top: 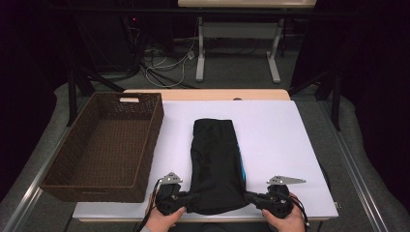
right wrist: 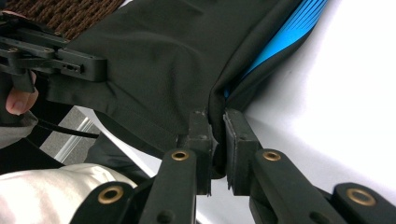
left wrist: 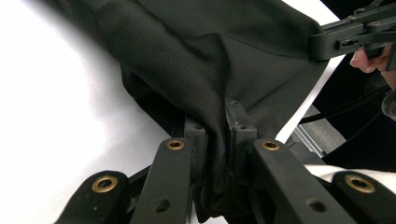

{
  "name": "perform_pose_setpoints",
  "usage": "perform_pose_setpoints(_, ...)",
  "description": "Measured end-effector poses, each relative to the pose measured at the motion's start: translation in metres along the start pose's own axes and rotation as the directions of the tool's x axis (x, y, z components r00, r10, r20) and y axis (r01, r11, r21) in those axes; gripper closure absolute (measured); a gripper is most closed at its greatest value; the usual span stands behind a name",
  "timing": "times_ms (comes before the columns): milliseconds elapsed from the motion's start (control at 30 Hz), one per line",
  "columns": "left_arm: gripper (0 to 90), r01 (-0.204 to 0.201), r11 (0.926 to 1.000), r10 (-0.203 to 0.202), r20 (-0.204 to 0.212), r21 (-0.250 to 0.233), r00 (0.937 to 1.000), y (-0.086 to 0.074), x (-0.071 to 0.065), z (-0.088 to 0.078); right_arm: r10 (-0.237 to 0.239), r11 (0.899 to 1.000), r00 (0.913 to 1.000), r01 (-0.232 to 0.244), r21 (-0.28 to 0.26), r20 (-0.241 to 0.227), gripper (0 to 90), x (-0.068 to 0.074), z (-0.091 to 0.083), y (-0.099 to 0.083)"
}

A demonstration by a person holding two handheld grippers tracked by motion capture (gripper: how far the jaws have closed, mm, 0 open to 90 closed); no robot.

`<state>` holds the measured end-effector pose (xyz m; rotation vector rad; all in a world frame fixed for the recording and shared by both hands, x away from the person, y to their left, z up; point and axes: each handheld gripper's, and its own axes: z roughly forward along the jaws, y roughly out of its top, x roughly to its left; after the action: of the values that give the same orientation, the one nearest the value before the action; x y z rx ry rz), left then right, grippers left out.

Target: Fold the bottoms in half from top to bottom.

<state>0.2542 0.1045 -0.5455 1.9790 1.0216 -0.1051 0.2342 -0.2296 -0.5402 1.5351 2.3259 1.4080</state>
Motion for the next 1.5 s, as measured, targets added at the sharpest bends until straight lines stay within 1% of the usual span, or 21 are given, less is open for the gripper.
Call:
perform_pose_setpoints(100, 82.3, -0.011, 0.9999, 0.011, -0.004, 0.002, 0.9999, -0.003, -0.002, -0.001, -0.008, 1.000, 1.0000, 0.008, -0.009, -0.005, 83.2, 0.003, -0.002, -0.003)
perform_pose_setpoints(167, 82.2, -0.014, 0.9999, 0.014, -0.008, 0.002, 0.9999, -0.004, -0.004, -0.002, -0.011, 1.000, 0.9999, 0.011, -0.003, -0.005, 83.2, 0.004, -0.003, -0.005)
perform_pose_setpoints(233, 82.1, -0.008, 1.0000, 0.008, -0.009, 0.002, 0.9999, -0.006, -0.004, -0.004, -0.015, 1.000, 0.9999, 0.015, 0.003, -0.004, 83.2, 0.005, -0.002, -0.006)
perform_pose_setpoints(367, 82.0, 0.007, 1.0000, -0.007, -0.010, 0.005, 0.9999, -0.008, -0.004, -0.003, 0.004, 1.000, 0.9999, -0.004, 0.023, -0.012, 83.1, 0.004, 0.000, -0.008)
perform_pose_setpoints(467, 81.7, 0.007, 0.9999, -0.007, -0.015, 0.012, 0.9999, -0.009, -0.004, -0.002, 0.008, 1.000, 0.9999, -0.008, 0.026, -0.012, 82.9, 0.003, 0.002, -0.009)
perform_pose_setpoints(667, 80.8, 0.020, 0.9997, -0.019, -0.015, 0.016, 0.9997, -0.010, -0.003, -0.002, 0.002, 1.000, 1.0000, -0.002, 0.029, -0.006, 82.8, 0.002, 0.002, -0.009)
perform_pose_setpoints(700, 80.2, 0.028, 0.9995, -0.027, -0.012, 0.017, 0.9996, -0.010, -0.002, -0.002, 0.000, 1.000, 1.0000, 0.000, 0.031, -0.009, 82.7, 0.002, 0.002, -0.009)
perform_pose_setpoints(767, 76.1, 0.047, 0.9987, -0.047, -0.003, 0.019, 0.9989, -0.010, 0.000, 0.000, -0.009, 0.999, 0.9999, 0.009, 0.033, -0.006, 81.4, 0.002, 0.003, -0.009)
perform_pose_setpoints(800, 73.4, 0.055, 0.9983, -0.055, -0.002, 0.021, 0.9985, -0.010, 0.001, 0.001, -0.016, 0.999, 0.9999, 0.016, 0.034, -0.002, 78.9, 0.002, 0.002, -0.009)
perform_pose_setpoints(900, 63.4, 0.063, 0.9979, -0.063, -0.008, 0.016, 0.9980, -0.010, 0.003, 0.004, -0.065, 0.998, 0.9976, 0.065, 0.014, 0.023, 65.7, 0.001, 0.003, -0.009)
perform_pose_setpoints(967, 56.7, 0.066, 0.9978, -0.066, -0.009, 0.003, 0.9978, -0.009, 0.005, 0.003, -0.055, 0.998, 0.9982, 0.056, -0.007, 0.025, 59.2, -0.001, 0.004, -0.009)
perform_pose_setpoints(1000, 53.6, 0.074, 0.9972, -0.074, -0.013, -0.010, 0.9972, -0.008, 0.006, 0.002, -0.058, 0.998, 0.9980, 0.058, -0.016, 0.025, 56.4, -0.002, 0.004, -0.009)
perform_pose_setpoints(1067, 48.1, 0.075, 0.9967, -0.075, -0.023, -0.032, 0.9969, -0.007, 0.007, 0.000, -0.064, 0.997, 0.9974, 0.065, -0.036, 0.033, 52.4, -0.003, 0.003, -0.009)
perform_pose_setpoints(1100, 46.0, 0.073, 0.9965, -0.074, -0.029, -0.041, 0.9968, -0.006, 0.007, -0.001, -0.066, 0.997, 0.9969, 0.068, -0.049, 0.044, 51.3, -0.003, 0.003, -0.009)
perform_pose_setpoints(1133, 43.3, 0.065, 0.9966, -0.067, -0.033, -0.051, 0.9972, -0.006, 0.008, 0.000, -0.060, 0.997, 0.9974, 0.063, -0.052, 0.040, 50.6, -0.003, 0.003, -0.009)
perform_pose_setpoints(1200, 38.9, 0.061, 0.9957, -0.064, -0.039, -0.069, 0.9972, -0.004, 0.010, -0.001, -0.074, 0.994, 0.9960, 0.078, -0.073, 0.050, 48.3, -0.005, 0.001, -0.010)
perform_pose_setpoints(1233, 36.1, 0.047, 0.9950, -0.051, -0.042, -0.088, 0.9978, -0.004, 0.011, 0.000, -0.071, 0.994, 0.9958, 0.076, -0.082, 0.058, 47.2, -0.005, 0.000, -0.009)
perform_pose_setpoints(1300, 33.0, 0.020, 0.9945, -0.027, -0.065, -0.102, 0.9975, -0.002, 0.013, -0.002, -0.072, 0.992, 0.9947, 0.079, -0.094, 0.073, 46.0, -0.007, 0.000, -0.007)
perform_pose_setpoints(1400, 30.4, 0.021, 0.9929, -0.032, -0.090, -0.117, 0.9954, 0.000, 0.018, -0.005, -0.058, 0.990, 0.9950, 0.068, -0.123, 0.081, 44.3, -0.010, 0.000, 0.000)
perform_pose_setpoints(1467, 29.0, 0.031, 0.9902, -0.047, -0.113, -0.136, 0.9925, 0.001, 0.020, -0.006, -0.053, 0.988, 0.9955, 0.064, -0.140, 0.079, 42.5, -0.012, -0.001, 0.004)
perform_pose_setpoints(1500, 28.1, 0.034, 0.9892, -0.051, -0.116, -0.142, 0.9920, 0.003, 0.021, -0.006, -0.057, 0.987, 0.9941, 0.070, -0.147, 0.093, 41.7, -0.013, -0.002, 0.007)
